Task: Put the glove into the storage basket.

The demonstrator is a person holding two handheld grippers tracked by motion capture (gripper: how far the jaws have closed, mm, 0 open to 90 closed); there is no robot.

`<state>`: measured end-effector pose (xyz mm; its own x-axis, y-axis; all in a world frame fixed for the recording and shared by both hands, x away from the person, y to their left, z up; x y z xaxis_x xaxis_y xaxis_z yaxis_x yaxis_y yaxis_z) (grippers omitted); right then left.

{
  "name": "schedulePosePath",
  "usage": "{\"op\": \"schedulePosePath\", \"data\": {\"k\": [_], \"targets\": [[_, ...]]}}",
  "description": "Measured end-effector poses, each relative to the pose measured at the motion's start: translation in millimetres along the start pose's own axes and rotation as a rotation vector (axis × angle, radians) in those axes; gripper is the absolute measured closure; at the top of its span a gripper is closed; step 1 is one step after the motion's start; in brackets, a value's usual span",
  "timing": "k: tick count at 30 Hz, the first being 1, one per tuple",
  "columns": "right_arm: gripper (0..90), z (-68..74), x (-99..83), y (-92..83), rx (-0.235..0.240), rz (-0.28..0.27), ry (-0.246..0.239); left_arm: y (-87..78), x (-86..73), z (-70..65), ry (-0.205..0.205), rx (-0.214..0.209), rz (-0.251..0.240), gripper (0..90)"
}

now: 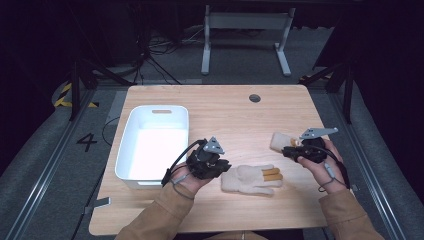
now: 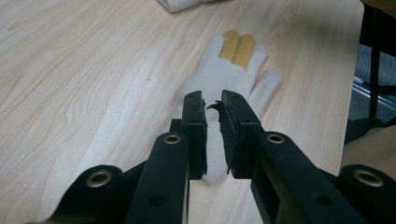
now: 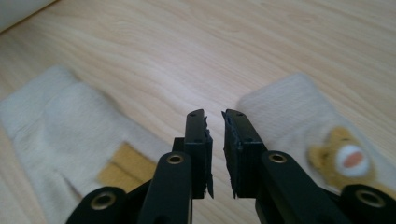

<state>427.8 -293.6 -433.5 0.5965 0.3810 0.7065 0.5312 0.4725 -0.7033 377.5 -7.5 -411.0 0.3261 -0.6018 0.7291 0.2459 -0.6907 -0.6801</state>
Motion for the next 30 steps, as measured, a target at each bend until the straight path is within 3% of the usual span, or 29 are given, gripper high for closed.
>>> {"op": "schedulePosePath", "data": {"k": [4, 8, 10, 14, 20, 22, 30], "targets": [[74.3, -20.2, -2.9, -6.2, -0.060, -0.028, 0.038, -1.5, -1.6, 0.7, -0.004, 0.000, -0.008, 79.6], [72.0, -32.9, -6.3, -9.1, -0.078, -0.038, 0.078, -2.9, -3.4, 0.7, -0.006, 0.001, -0.007, 78.9], [70.6, -46.8, -10.1, -10.5, -0.108, -0.041, 0.109, -3.8, -4.9, 1.1, -0.006, 0.008, -0.005, 78.4], [66.7, -59.4, -15.3, -9.1, -0.110, -0.047, 0.149, -5.3, -7.3, 1.0, -0.012, 0.009, -0.009, 77.5], [59.5, -72.7, -19.8, -4.1, -0.149, -0.048, 0.164, -6.6, -10.1, -1.0, 0.002, 0.010, -0.004, 76.8], [57.1, -80.8, -23.1, 0.5, -0.182, -0.043, 0.155, -8.0, -11.8, -0.3, 0.000, 0.013, 0.000, 76.2], [54.1, -89.0, -26.0, 14.1, -0.187, -0.023, 0.147, -9.6, -16.8, -0.8, -0.017, 0.025, 0.000, 76.1]]}}
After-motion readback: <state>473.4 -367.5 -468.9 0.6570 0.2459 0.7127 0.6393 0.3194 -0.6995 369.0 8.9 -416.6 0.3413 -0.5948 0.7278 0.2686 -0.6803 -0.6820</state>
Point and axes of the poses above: each handheld gripper's, and its own axes: y roughly forward along the jaws, x roughly out of its top, z roughly to its left, the point moved 6 cm from there along y, roughly forward along the jaws, and after that the axes turned 4 degrees about y, right-handed, at the moved point
